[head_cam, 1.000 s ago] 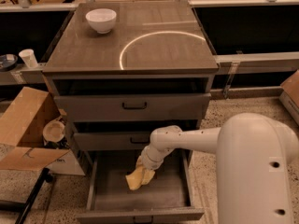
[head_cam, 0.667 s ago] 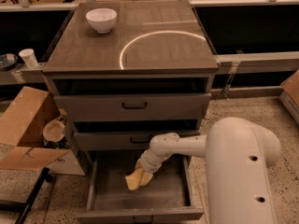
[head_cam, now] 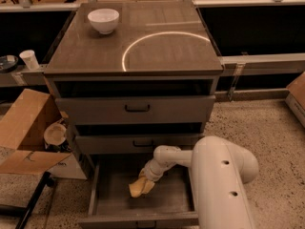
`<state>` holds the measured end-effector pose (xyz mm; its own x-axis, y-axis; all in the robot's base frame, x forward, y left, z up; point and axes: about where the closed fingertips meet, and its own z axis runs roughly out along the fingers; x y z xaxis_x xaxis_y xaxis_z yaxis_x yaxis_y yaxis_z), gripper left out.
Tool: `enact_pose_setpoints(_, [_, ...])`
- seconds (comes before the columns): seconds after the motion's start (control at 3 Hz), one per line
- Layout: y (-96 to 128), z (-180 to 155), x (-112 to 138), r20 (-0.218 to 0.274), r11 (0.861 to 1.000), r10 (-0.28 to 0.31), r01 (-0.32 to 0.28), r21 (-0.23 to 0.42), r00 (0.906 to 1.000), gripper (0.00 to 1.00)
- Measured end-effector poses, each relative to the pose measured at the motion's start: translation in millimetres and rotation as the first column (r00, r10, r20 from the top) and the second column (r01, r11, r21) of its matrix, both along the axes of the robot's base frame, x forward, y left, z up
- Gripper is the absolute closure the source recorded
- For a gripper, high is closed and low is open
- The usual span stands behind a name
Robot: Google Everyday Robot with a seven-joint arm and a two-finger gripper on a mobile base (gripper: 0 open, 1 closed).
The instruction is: Place sponge into bottom drawer
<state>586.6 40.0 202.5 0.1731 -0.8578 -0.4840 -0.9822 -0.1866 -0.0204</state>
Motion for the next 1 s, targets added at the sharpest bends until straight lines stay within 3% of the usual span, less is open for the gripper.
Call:
enact_pose_setpoints(0.67, [-6.5,-69.2,8.4,-0.077,0.999,-0.035,0.037,0.026,0.9964,0.38])
enact_pose_setpoints(1.0, [-12.6,-81.3,7.6,-0.088,0.998,-0.049,0.052,0.035,0.9949,0.15])
